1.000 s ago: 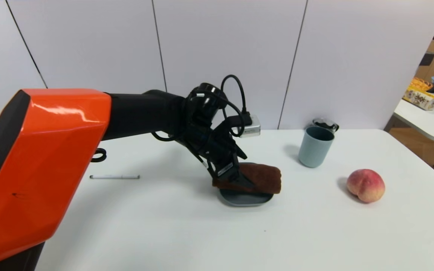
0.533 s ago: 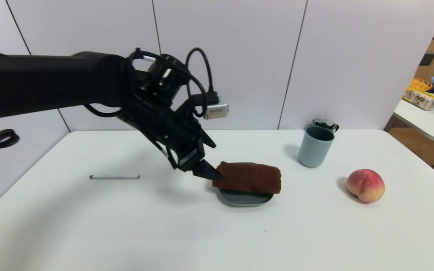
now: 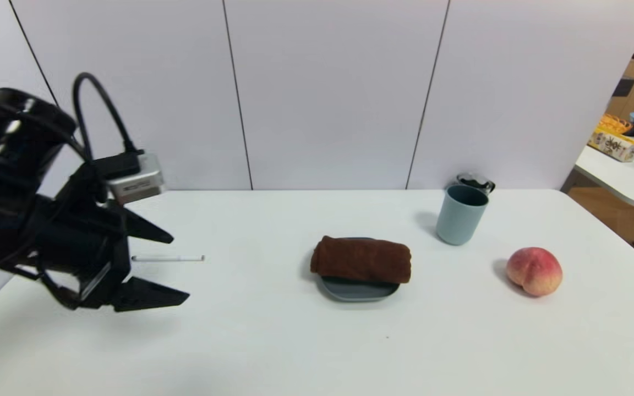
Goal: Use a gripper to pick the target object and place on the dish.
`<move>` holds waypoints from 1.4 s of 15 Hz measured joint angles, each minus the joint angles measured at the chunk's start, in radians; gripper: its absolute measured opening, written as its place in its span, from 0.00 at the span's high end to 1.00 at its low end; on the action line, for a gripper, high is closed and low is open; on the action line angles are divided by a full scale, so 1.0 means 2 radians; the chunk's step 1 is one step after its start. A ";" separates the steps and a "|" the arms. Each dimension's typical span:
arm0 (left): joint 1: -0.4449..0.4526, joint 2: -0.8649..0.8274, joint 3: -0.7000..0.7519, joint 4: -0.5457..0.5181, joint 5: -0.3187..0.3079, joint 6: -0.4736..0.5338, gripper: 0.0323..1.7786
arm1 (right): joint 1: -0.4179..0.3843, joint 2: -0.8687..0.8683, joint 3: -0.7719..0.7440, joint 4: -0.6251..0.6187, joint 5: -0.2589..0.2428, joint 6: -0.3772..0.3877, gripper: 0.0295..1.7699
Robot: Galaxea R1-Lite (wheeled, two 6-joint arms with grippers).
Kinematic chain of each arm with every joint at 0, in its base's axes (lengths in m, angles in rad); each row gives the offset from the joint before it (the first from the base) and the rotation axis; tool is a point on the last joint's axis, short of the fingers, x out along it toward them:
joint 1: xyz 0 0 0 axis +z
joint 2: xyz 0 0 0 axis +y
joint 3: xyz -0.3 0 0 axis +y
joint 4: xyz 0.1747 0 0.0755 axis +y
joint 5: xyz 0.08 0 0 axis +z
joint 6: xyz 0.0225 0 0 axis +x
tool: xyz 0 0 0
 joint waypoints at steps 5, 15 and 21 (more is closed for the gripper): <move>0.039 -0.184 0.195 -0.160 0.002 -0.112 0.05 | 0.000 0.000 0.000 0.000 0.000 0.000 0.03; 0.109 -0.537 0.433 -0.280 0.011 -0.239 0.05 | 0.000 0.000 0.000 0.000 0.000 0.000 0.03; 0.108 -0.661 0.559 -0.331 0.099 -0.286 0.05 | 0.000 0.000 0.000 0.000 0.000 0.000 0.03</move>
